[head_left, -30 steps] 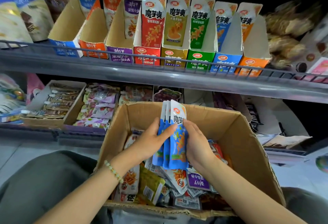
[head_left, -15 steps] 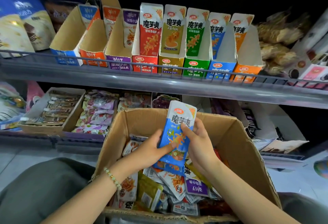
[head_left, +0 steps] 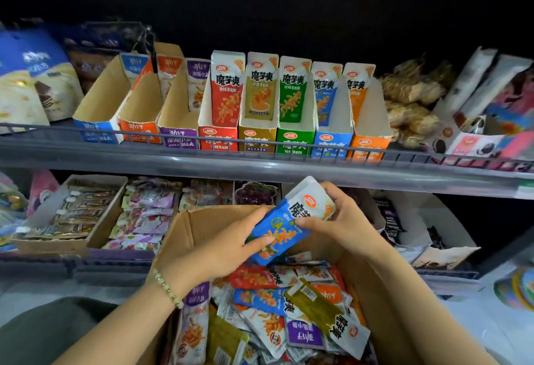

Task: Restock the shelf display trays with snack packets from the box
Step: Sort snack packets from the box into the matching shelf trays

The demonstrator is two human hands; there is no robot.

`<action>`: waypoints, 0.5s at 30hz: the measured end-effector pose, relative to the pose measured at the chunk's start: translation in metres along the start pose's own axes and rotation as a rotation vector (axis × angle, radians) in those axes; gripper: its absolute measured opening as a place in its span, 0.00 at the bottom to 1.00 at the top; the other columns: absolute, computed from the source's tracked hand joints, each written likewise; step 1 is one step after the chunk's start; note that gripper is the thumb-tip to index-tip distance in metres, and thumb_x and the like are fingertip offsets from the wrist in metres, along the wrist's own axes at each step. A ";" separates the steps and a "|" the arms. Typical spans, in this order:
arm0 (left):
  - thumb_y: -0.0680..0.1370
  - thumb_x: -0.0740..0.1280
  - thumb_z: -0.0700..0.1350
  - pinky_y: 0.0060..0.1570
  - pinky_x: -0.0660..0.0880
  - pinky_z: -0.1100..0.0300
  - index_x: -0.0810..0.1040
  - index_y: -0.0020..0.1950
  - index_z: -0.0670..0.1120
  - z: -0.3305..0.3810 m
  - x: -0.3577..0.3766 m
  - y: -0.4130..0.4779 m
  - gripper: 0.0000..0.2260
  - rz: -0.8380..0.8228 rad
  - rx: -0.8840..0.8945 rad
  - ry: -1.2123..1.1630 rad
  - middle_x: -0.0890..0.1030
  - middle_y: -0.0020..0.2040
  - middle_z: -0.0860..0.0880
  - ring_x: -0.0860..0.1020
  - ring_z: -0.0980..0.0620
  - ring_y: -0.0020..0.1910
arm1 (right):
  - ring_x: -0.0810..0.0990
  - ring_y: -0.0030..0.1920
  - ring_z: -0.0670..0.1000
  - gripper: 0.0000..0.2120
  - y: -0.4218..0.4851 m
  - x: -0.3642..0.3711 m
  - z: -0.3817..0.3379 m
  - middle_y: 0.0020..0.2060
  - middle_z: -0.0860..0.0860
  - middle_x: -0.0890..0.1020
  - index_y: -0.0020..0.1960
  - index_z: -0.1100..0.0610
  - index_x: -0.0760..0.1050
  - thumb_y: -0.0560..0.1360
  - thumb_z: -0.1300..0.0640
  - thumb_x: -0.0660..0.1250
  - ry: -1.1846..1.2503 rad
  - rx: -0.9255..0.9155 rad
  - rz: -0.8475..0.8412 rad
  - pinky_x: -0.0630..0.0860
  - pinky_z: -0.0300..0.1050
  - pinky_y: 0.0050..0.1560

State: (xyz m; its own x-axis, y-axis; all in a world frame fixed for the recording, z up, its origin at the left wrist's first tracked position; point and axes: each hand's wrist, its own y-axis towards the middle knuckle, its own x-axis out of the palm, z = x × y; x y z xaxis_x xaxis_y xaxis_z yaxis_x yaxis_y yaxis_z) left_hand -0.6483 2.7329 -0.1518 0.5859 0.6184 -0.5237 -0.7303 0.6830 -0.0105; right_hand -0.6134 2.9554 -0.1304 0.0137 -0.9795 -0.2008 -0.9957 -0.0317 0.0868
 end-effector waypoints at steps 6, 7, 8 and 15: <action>0.79 0.62 0.54 0.55 0.76 0.54 0.67 0.65 0.56 0.045 -0.025 0.043 0.14 0.079 0.122 0.125 0.78 0.58 0.57 0.77 0.61 0.55 | 0.84 0.44 0.47 0.18 0.023 -0.040 -0.048 0.44 0.49 0.86 0.54 0.58 0.78 0.66 0.66 0.76 -0.057 -0.081 0.072 0.80 0.39 0.42; 0.79 0.62 0.54 0.55 0.76 0.56 0.65 0.66 0.58 0.055 -0.028 0.051 0.16 0.099 0.136 0.127 0.77 0.60 0.58 0.76 0.63 0.56 | 0.85 0.44 0.47 0.18 0.028 -0.049 -0.058 0.44 0.49 0.86 0.54 0.58 0.78 0.65 0.65 0.76 -0.068 -0.101 0.089 0.80 0.39 0.42; 0.79 0.62 0.53 0.56 0.76 0.57 0.64 0.68 0.57 0.065 -0.031 0.060 0.18 0.124 0.152 0.125 0.76 0.61 0.58 0.76 0.63 0.57 | 0.85 0.45 0.48 0.19 0.033 -0.059 -0.069 0.45 0.50 0.86 0.54 0.58 0.78 0.65 0.64 0.77 -0.079 -0.118 0.107 0.81 0.41 0.44; 0.77 0.65 0.56 0.62 0.72 0.55 0.55 0.73 0.56 0.106 -0.050 0.120 0.28 0.294 0.214 0.196 0.72 0.64 0.58 0.74 0.58 0.60 | 0.85 0.44 0.50 0.16 0.067 -0.129 -0.118 0.44 0.53 0.86 0.50 0.54 0.78 0.65 0.64 0.77 -0.184 -0.203 0.323 0.82 0.48 0.44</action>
State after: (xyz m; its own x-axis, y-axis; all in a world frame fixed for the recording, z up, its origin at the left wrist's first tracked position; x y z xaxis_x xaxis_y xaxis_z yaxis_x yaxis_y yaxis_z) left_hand -0.7282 2.8246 -0.0364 0.2701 0.7274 -0.6308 -0.7547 0.5668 0.3304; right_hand -0.6712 3.0556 0.0167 -0.3309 -0.8944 -0.3009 -0.9078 0.2146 0.3604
